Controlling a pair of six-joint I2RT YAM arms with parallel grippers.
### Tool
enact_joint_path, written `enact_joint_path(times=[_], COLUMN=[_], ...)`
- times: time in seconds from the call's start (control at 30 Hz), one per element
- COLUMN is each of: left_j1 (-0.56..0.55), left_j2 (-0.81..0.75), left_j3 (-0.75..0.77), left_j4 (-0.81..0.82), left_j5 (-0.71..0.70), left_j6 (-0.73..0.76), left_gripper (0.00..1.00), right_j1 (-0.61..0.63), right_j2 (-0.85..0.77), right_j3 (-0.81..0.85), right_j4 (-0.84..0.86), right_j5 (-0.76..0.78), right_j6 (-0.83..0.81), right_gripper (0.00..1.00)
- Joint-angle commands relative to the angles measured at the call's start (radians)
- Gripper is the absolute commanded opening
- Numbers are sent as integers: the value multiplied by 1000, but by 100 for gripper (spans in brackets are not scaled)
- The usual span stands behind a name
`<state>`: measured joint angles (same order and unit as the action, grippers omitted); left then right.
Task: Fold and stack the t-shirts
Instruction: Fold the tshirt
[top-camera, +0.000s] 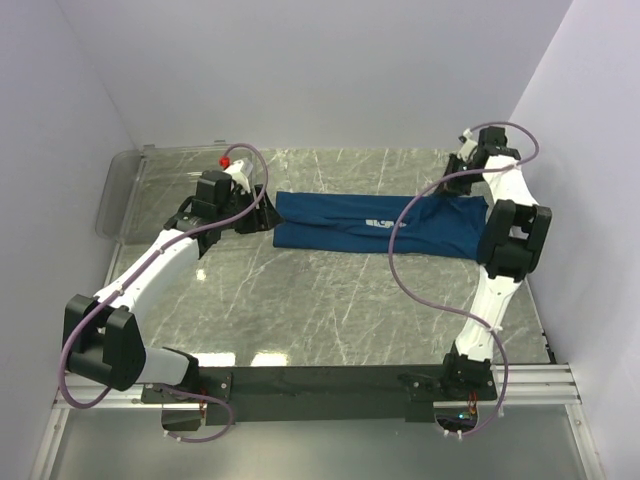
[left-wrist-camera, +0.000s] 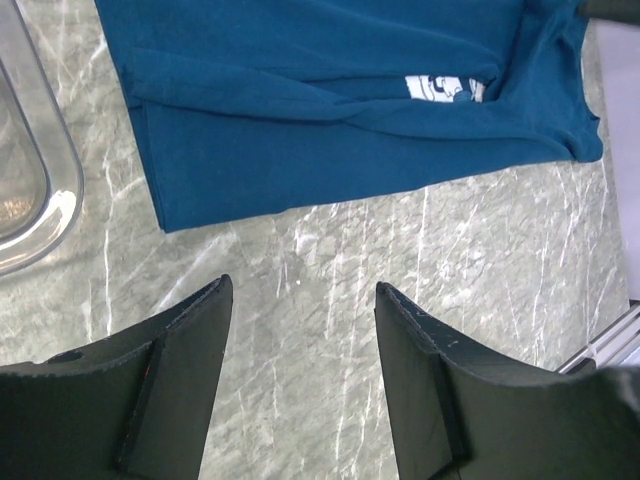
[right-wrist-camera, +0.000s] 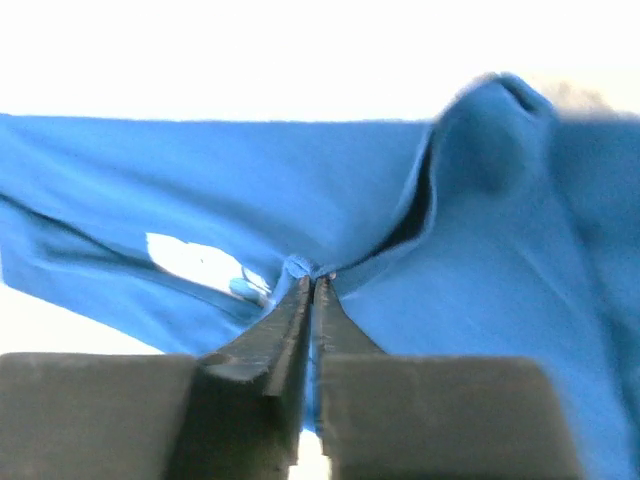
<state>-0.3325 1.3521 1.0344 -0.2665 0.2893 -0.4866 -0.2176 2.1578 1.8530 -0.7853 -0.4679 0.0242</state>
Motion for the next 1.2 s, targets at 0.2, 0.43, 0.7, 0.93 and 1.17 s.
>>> enact_joint_path(times=[0.2, 0.43, 0.7, 0.93, 1.17], left_j1=[3, 3, -62, -91, -91], left_j2=[-18, -34, 27, 163, 329], left_j3=[29, -23, -122, -79, 22], left_j4=[-54, -33, 46, 64, 82], left_j5=[-26, -53, -96, -238, -266], left_j6=[-4, -29, -73, -70, -46], left_gripper=[64, 65, 64, 61, 55], right_j1=[83, 9, -167, -285, -292], right_j2=[237, -124, -472, -512, -526], right_j3=[314, -5, -380, -524, -592], right_j4=[14, 38, -8, -3, 21], right_j5=[-164, -11, 155, 60, 31], right_j6=[100, -226, -461, -540, -538], right_gripper=[54, 60, 64, 63, 63])
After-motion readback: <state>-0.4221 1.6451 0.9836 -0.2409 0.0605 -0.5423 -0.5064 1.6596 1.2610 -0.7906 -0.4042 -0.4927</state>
